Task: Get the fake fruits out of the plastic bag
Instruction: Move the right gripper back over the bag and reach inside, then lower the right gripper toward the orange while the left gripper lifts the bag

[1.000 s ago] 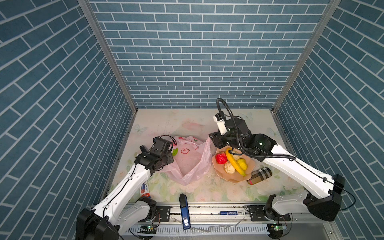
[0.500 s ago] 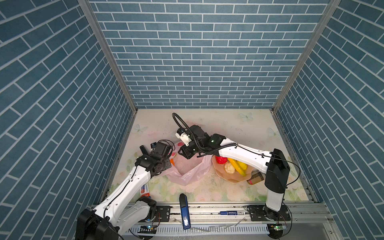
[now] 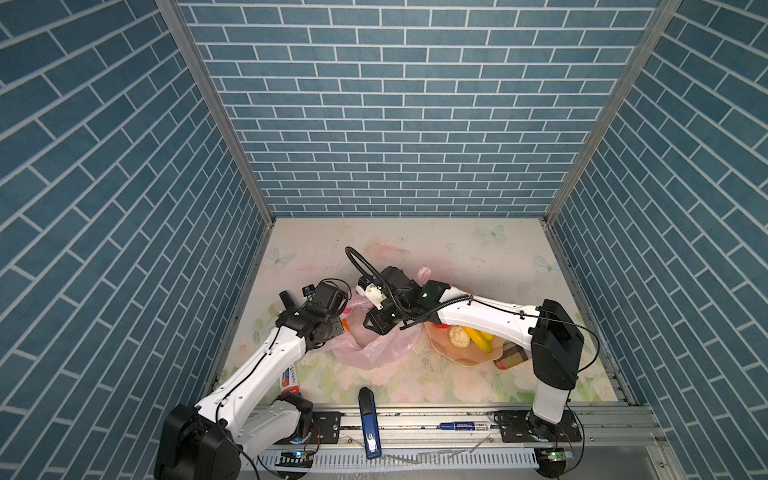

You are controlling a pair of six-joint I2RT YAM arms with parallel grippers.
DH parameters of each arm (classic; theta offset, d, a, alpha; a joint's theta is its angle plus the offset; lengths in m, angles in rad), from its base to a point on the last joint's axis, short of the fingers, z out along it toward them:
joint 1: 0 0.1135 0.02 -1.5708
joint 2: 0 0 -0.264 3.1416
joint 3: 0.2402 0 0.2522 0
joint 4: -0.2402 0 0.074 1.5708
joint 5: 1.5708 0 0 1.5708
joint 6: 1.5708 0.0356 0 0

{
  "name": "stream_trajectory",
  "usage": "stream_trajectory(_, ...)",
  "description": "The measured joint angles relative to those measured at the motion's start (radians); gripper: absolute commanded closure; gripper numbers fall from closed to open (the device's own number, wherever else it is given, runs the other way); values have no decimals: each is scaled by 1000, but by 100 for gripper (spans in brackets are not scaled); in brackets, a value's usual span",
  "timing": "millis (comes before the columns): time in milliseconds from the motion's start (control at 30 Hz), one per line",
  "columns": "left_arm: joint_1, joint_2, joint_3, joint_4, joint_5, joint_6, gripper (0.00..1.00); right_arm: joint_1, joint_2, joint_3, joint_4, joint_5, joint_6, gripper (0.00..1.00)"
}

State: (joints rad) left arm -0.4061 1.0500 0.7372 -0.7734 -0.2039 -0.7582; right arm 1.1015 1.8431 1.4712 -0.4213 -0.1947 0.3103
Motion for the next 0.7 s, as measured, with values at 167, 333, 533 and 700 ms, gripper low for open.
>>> stream_trajectory(167,0,-23,58,1,-25,55,100,0,-13,-2,19,57,-1,54)
stream_trajectory(333,5,-22,148,7,-39,125,100,0,-13,-2,38,75,0,54)
stream_trajectory(533,10,27,241,9,-36,182,100,-11,-8,-21,127,78,27,54)
stream_trajectory(700,14,73,303,8,-23,209,100,-24,9,-56,190,82,58,52)
